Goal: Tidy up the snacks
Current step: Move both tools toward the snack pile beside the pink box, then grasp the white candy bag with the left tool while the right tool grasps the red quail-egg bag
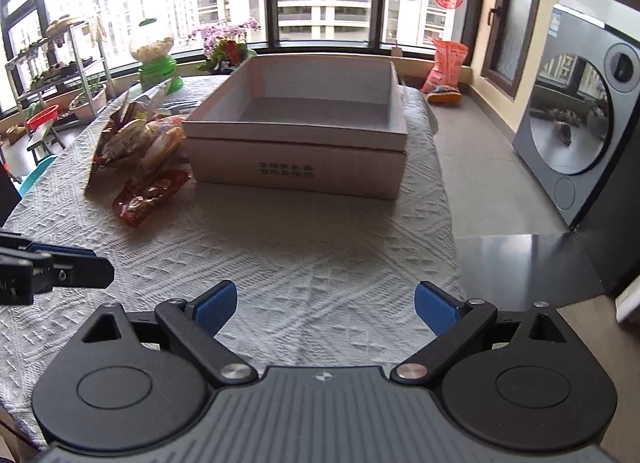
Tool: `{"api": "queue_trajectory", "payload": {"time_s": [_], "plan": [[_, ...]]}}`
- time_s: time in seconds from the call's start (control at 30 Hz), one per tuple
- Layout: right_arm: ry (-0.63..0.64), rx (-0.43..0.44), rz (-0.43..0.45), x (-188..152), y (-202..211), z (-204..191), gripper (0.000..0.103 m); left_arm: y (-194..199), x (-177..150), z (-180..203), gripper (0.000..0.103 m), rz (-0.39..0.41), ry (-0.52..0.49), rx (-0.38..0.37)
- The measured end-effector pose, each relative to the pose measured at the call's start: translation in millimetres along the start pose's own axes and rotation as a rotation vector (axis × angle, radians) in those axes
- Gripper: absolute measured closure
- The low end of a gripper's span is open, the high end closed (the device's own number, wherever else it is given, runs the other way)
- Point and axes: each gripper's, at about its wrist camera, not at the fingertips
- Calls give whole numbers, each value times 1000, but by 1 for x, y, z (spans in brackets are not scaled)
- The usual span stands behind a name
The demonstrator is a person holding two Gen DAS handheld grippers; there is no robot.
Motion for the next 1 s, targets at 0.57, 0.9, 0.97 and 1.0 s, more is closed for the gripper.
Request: {"api": "queue_trajectory", "payload": {"time_s": [0.57, 0.9, 0.97, 1.0], "plan": [[198, 109, -61, 66, -60, -72, 11, -67, 133, -80, 62, 78, 87, 219], [110, 250, -76, 77, -92, -69, 11, -38, 121, -117, 27, 154, 104, 270], [122, 261, -74, 80, -108, -80, 11, -26, 120, -114, 34, 165, 110, 210], [135, 261, -71, 81, -118, -86, 11, -19, 119, -111, 35, 173, 114, 166]]}}
Point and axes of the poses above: each gripper's, at about its wrist camera, not at the fingertips, and y roughly against the way its jaws point, z to its right, x to its top, and after that the axes turned 14 degrees about x, right-handed
